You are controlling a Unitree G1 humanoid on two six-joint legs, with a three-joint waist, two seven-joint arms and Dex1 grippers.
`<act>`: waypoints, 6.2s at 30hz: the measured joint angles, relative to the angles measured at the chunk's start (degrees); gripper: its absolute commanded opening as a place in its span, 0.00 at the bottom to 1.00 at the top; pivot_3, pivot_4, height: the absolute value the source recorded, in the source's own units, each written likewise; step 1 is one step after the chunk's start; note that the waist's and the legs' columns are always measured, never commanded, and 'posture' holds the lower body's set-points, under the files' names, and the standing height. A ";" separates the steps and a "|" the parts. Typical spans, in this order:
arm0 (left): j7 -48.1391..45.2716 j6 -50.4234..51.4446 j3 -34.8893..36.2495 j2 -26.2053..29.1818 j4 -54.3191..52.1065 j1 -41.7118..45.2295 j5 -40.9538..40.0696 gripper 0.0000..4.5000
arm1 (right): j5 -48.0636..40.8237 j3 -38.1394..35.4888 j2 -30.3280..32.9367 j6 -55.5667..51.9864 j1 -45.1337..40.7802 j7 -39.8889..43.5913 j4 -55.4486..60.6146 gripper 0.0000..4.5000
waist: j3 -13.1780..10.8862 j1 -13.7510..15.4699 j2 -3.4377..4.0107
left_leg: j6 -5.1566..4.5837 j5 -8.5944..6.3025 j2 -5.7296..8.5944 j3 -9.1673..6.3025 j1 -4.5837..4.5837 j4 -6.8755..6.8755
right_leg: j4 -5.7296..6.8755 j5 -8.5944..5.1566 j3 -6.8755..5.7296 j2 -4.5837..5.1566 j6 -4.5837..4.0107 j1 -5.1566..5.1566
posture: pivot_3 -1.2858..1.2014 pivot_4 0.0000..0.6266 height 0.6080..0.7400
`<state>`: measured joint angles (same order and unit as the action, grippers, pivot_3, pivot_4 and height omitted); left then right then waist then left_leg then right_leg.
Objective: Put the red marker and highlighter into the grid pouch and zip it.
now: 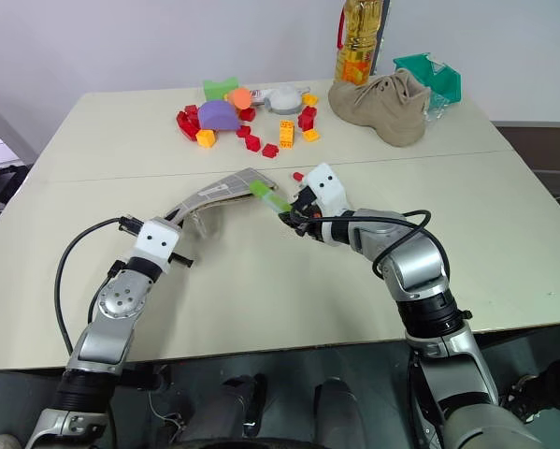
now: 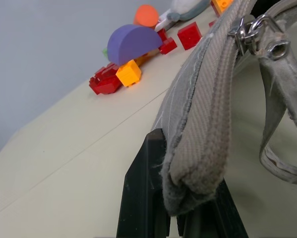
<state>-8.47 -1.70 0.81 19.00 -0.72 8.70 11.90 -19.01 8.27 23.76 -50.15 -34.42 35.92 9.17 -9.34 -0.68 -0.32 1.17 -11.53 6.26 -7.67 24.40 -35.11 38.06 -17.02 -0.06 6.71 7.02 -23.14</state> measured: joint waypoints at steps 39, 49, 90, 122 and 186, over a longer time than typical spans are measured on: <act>-13.58 -15.86 -4.27 10.30 -1.83 -3.97 -0.91 0.00 | 5.41 12.07 10.21 3.64 -1.98 10.21 5.97 0.30 | 0.00 -0.05 0.00 | -0.01 -0.01 -0.02 0.00 0.00 0.01 | -0.02 -0.01 -0.01 0.03 0.00 0.00 | 0.52 0.24 1.00; -12.73 -14.54 -2.08 10.59 -1.50 -4.33 -1.39 0.00 | 6.10 10.63 10.91 7.00 -2.04 11.27 6.13 0.98 | 0.00 0.06 0.00 | -0.01 -0.01 -0.01 -0.01 0.00 0.00 | -0.02 0.00 -0.01 0.02 0.00 0.01 | 0.52 0.24 1.00; -0.73 5.05 1.55 -1.04 0.80 3.77 -2.68 0.00 | 10.40 -1.72 7.39 24.12 0.19 10.02 -8.07 0.08 | -0.01 -0.13 -0.03 | 0.04 0.03 -0.03 0.01 0.00 -0.05 | 0.03 0.01 -0.01 -0.03 0.01 0.02 | 0.52 0.24 1.00; -1.61 4.54 -0.11 -1.68 0.90 3.71 -2.60 0.00 | 15.70 6.14 8.85 23.69 0.73 13.41 -4.30 0.08 | -0.01 0.04 -0.03 | 0.05 0.04 0.00 0.01 0.01 -0.08 | 0.03 0.01 -0.01 -0.01 0.01 0.04 | 0.52 0.24 1.00; -2.69 27.88 -2.12 -18.06 -8.75 12.02 -22.22 0.00 | 2.40 0.71 -10.67 6.64 -2.85 -2.55 -4.86 0.48 | 0.00 -0.13 -0.08 | 0.23 0.15 0.00 -0.05 0.01 -0.13 | 0.06 0.01 -0.05 -0.05 0.01 0.07 | 0.52 0.24 1.00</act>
<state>-11.16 26.19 -1.31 0.93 -9.46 20.72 -10.33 -16.61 8.98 13.09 -43.51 -37.27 33.37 4.31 -9.34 -0.81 -0.40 1.40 -11.39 6.27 -7.72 24.41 -35.25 38.12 -17.01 -0.11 6.66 7.02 -23.07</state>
